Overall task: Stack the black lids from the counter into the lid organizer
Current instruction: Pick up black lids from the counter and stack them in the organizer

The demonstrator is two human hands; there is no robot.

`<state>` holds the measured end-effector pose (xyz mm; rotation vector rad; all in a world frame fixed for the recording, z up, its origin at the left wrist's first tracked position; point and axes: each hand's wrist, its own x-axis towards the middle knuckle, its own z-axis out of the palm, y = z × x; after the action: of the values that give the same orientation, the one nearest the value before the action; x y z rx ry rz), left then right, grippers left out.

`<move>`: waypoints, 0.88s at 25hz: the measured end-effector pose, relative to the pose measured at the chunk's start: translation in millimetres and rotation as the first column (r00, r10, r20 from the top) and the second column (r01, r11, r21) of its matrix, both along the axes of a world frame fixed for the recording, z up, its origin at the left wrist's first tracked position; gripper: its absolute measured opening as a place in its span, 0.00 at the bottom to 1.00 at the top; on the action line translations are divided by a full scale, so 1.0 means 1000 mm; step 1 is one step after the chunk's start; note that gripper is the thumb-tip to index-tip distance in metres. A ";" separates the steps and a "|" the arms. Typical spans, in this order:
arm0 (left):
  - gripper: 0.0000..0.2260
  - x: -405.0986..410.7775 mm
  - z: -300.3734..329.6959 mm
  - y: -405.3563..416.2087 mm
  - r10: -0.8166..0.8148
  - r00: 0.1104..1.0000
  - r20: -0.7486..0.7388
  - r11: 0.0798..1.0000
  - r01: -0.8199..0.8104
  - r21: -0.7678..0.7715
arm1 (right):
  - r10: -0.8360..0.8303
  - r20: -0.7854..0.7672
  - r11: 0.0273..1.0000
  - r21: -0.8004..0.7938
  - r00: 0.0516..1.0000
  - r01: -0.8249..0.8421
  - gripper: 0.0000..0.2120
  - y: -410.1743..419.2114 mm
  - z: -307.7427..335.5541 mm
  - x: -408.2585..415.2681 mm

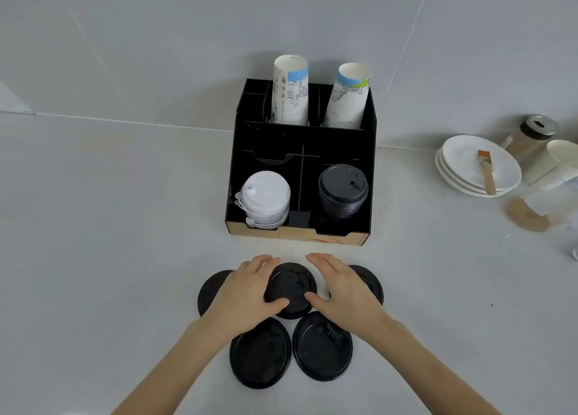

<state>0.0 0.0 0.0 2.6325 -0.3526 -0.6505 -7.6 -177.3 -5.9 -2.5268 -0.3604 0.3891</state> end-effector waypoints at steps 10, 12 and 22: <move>0.31 0.000 -0.021 0.000 -0.054 0.998 0.041 0.994 0.050 0.097 | 0.049 -0.028 0.998 -0.022 0.998 -0.050 0.29 0.005 -0.019 -0.001; 0.32 0.000 -0.022 0.001 -0.061 0.997 0.039 0.993 0.057 0.099 | 0.053 -0.041 0.999 -0.011 0.998 -0.053 0.29 0.005 -0.020 -0.002; 0.29 0.000 -0.011 0.000 -0.007 0.995 0.100 1.000 0.009 -0.022 | -0.043 0.010 0.989 0.139 0.999 0.041 0.28 0.001 -0.014 -0.004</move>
<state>-0.3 0.4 -11.2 2.6492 -0.3975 -0.5149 -11.5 -176.3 -19.8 -2.3979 -0.3275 0.3201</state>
